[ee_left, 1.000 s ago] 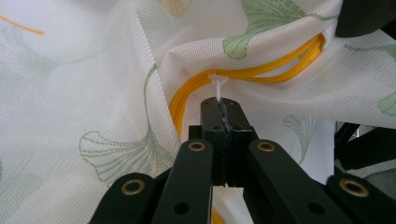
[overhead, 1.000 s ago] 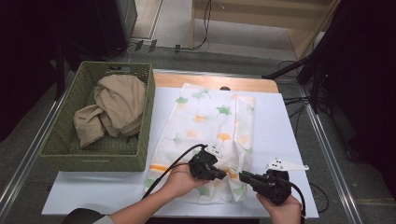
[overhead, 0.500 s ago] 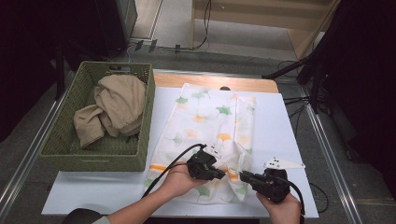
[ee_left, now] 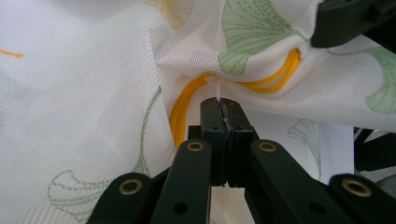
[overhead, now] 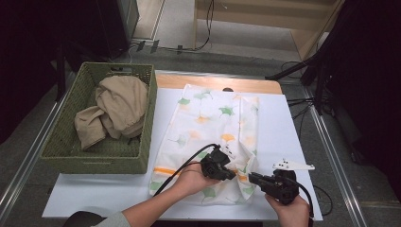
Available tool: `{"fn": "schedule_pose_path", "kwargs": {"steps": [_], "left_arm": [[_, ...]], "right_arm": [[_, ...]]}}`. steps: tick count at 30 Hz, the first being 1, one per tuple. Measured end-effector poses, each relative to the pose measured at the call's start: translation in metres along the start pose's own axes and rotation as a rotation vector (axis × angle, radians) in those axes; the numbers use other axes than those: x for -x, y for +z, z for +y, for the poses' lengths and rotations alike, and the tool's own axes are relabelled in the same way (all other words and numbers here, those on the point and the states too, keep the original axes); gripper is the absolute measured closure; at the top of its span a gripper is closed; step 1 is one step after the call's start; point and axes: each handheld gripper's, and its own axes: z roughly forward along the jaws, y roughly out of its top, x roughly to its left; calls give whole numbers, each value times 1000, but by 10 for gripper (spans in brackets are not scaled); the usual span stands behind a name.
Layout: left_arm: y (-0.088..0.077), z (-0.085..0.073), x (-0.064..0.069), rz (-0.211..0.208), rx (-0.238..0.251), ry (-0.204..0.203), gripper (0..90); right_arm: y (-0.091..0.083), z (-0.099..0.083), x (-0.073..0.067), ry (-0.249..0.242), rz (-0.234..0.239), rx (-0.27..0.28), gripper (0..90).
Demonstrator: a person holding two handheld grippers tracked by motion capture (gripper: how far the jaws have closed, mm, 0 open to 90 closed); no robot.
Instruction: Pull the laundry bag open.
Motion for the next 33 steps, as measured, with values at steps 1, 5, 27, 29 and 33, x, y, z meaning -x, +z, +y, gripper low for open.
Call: {"fn": "schedule_pose_path", "kwargs": {"steps": [1,5,27,29,33], "left_arm": [[0,0,-1,-3,-4,2,896],[3,0,0,-5,-9,13,895],[-14,-5,2,-32,21,-7,900],[-16,-6,3,-27,20,-6,900],[-18,-10,0,-26,24,-32,900]], "right_arm": [[0,0,0,1,7,7,855],[-4,2,-4,1,37,29,856],[-21,-1,1,35,44,87,856],[-23,-2,2,42,37,91,856],[-26,-3,4,45,32,94,856]]}}
